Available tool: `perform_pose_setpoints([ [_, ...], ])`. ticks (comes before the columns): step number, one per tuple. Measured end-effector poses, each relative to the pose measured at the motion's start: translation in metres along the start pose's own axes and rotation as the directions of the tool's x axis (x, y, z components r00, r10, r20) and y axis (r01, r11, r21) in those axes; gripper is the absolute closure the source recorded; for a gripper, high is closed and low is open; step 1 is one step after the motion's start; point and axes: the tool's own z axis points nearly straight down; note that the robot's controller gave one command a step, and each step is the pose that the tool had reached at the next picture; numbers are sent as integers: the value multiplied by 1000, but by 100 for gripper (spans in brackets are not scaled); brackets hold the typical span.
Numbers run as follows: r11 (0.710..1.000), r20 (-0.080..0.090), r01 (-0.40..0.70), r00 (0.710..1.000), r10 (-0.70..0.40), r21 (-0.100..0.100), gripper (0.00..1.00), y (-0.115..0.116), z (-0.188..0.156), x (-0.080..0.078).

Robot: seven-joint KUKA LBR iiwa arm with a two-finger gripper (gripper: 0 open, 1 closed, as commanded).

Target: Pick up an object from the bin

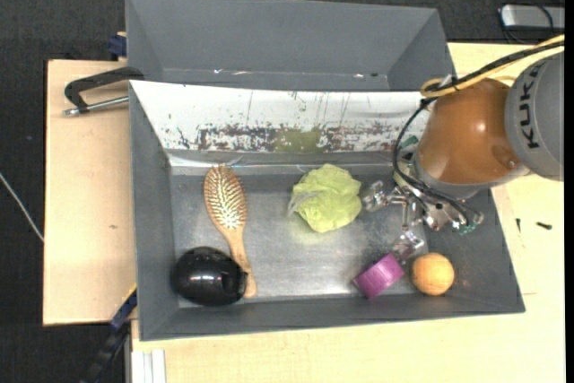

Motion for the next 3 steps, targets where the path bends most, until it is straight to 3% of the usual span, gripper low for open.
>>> perform_pose_setpoints([
  [1, 1000, 0, 0, 1000, 0, 0, 0, 0, 0, 0],
  [2, 995, 0, 95, 995, -95, -1, 0, 0, 0, 2],
  [3, 931, -1, 365, 931, -365, -2, 0, 13, -15, -8],
])
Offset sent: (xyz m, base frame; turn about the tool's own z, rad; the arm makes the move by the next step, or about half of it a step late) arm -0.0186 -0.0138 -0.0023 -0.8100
